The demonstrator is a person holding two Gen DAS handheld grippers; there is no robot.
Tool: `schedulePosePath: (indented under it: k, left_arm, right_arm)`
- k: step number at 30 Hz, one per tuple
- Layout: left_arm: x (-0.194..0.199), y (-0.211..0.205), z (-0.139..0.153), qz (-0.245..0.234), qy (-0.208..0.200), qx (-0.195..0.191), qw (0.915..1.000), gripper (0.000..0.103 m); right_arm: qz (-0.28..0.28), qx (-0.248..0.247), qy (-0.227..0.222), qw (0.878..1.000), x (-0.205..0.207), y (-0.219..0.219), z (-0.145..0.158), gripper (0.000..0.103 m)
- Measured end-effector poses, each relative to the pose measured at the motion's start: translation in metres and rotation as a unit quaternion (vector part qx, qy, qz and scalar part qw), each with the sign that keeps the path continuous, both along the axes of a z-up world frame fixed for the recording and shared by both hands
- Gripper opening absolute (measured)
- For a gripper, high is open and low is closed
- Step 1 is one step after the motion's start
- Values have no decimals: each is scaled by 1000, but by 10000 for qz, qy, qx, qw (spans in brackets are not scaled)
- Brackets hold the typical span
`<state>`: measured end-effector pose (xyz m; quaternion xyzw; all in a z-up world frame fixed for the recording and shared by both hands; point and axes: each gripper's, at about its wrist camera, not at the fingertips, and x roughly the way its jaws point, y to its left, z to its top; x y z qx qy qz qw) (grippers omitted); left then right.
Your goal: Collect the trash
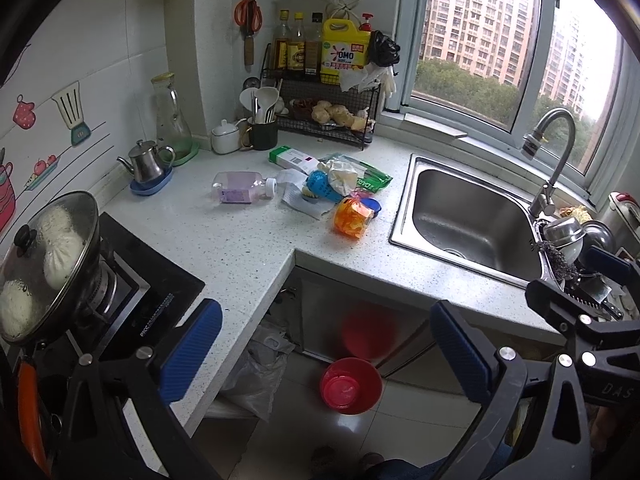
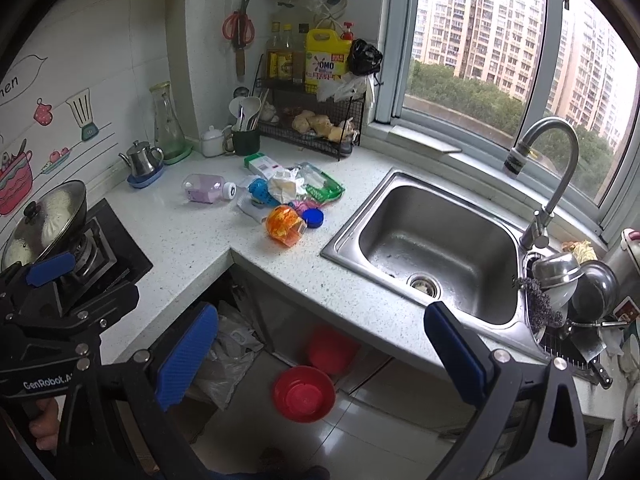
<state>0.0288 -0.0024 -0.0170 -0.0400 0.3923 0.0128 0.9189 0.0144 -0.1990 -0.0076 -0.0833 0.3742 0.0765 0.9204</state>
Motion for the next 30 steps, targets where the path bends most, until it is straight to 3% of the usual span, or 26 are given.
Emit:
schedulePosePath:
  k: [8, 10, 12, 16, 22, 27, 30]
  left_arm:
    - [19, -3, 5, 92, 57, 155, 9998, 103]
    - [27, 3, 6, 395, 116, 117, 9991, 103]
    - [34, 5, 7, 369, 181, 14, 9992, 103]
    - [48, 4, 11, 515, 297, 353, 9976, 103]
    - [70, 19, 6, 553, 600, 338, 9961, 103]
    - [99, 47, 1, 490, 790, -105, 9956, 103]
    - [124, 64, -5, 576, 807, 46, 9951, 103]
  right_arm:
    - [286, -361, -252, 9986, 14, -6, 2, 103]
    - [276, -316, -215, 9989, 21, -12, 4, 103]
    - [305, -68, -10, 9995, 33, -22, 4, 103]
    - [269, 162, 168, 9994, 56, -33, 7, 103]
    - [808, 555, 611, 9933, 99, -25, 3, 103]
    - [639, 963, 1295, 9848, 139, -6, -16, 103]
    - [389, 1081, 1531, 9815, 161, 11, -28, 103]
